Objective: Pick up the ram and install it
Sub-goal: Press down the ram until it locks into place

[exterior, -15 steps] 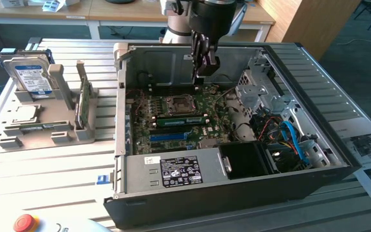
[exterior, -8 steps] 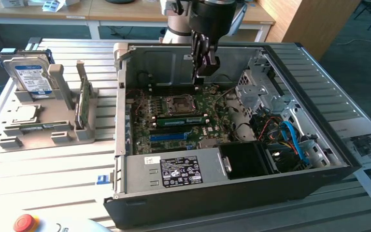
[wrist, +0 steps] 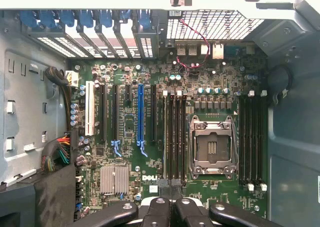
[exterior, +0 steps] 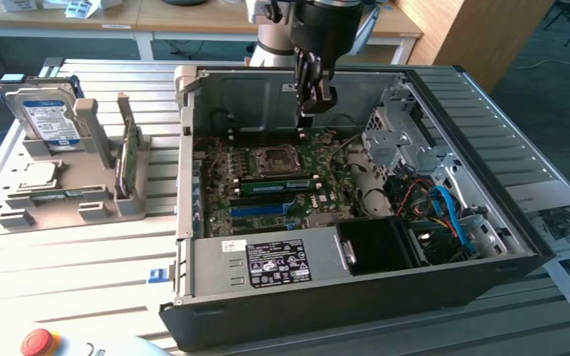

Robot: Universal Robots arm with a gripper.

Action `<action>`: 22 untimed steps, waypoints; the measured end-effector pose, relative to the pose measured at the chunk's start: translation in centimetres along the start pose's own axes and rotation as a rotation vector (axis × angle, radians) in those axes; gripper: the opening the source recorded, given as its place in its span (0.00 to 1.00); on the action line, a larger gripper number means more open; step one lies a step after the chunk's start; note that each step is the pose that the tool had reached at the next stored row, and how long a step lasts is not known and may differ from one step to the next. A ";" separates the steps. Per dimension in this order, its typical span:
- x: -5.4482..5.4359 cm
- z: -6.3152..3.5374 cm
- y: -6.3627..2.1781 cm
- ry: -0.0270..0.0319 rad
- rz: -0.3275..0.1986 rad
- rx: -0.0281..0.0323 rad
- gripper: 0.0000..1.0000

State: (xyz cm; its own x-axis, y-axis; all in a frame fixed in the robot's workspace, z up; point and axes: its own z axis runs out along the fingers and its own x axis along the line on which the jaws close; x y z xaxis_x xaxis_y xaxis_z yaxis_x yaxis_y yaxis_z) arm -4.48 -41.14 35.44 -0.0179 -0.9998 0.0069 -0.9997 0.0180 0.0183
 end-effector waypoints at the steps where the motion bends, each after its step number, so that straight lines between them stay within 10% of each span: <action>1: 0.0 0.00 0.00 0.0000 0.000 0.0000 0.10; 22: 0.2 -0.02 -0.99 0.0000 0.000 0.0001 0.10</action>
State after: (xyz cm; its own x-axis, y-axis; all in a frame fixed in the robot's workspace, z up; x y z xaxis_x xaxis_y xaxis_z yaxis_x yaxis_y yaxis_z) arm -3.49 -41.37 35.44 -0.0179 -0.9998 0.0069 -0.9997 0.0180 0.0182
